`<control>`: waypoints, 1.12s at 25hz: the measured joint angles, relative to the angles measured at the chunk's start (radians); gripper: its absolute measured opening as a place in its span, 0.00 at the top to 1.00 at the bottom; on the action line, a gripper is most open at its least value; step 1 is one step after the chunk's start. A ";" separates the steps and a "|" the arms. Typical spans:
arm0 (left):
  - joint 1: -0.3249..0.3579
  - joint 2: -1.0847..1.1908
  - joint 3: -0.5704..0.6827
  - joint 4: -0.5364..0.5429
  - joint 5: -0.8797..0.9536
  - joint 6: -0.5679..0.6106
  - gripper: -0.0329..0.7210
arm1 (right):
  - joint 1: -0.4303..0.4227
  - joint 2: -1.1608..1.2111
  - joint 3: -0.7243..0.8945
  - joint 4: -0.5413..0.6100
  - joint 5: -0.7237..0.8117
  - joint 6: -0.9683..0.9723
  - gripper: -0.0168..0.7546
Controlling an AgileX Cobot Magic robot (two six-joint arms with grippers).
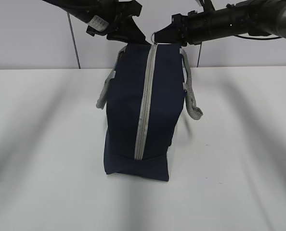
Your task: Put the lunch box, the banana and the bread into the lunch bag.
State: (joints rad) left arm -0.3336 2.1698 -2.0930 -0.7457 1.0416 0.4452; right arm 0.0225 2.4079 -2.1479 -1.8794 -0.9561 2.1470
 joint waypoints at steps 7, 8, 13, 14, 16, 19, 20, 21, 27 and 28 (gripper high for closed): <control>0.000 -0.002 0.000 0.006 0.000 0.006 0.95 | 0.000 0.024 0.000 0.000 0.007 0.008 1.00; 0.000 -0.002 0.000 0.007 0.000 0.008 0.95 | 0.000 0.028 0.000 0.000 0.009 0.008 1.00; 0.000 -0.002 0.000 0.014 0.000 0.017 0.95 | 0.000 0.051 0.000 0.006 0.009 0.016 1.00; 0.000 -0.002 0.000 0.015 0.000 0.018 0.95 | 0.000 0.056 0.000 0.007 0.009 0.017 1.00; 0.000 -0.002 0.000 0.018 0.000 0.023 0.95 | 0.000 0.062 0.000 0.008 0.014 0.017 1.00; 0.000 -0.002 0.000 0.019 0.000 0.025 0.95 | 0.000 0.064 0.000 0.010 0.025 0.018 1.00; 0.000 -0.002 0.000 0.019 -0.001 0.025 0.95 | 0.000 0.064 0.000 0.012 0.025 0.018 1.00; 0.000 -0.002 0.000 0.019 -0.002 0.026 0.95 | 0.000 0.068 0.000 0.012 0.025 0.018 1.00; 0.000 -0.002 0.000 0.020 -0.004 0.036 0.95 | 0.000 0.099 0.000 0.018 0.027 0.019 1.00; 0.000 -0.002 0.000 0.020 -0.004 0.037 0.95 | 0.000 0.103 0.000 0.018 0.029 0.019 1.00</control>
State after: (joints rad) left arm -0.3336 2.1679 -2.0930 -0.7256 1.0376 0.4823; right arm 0.0225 2.5107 -2.1483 -1.8618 -0.9274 2.1657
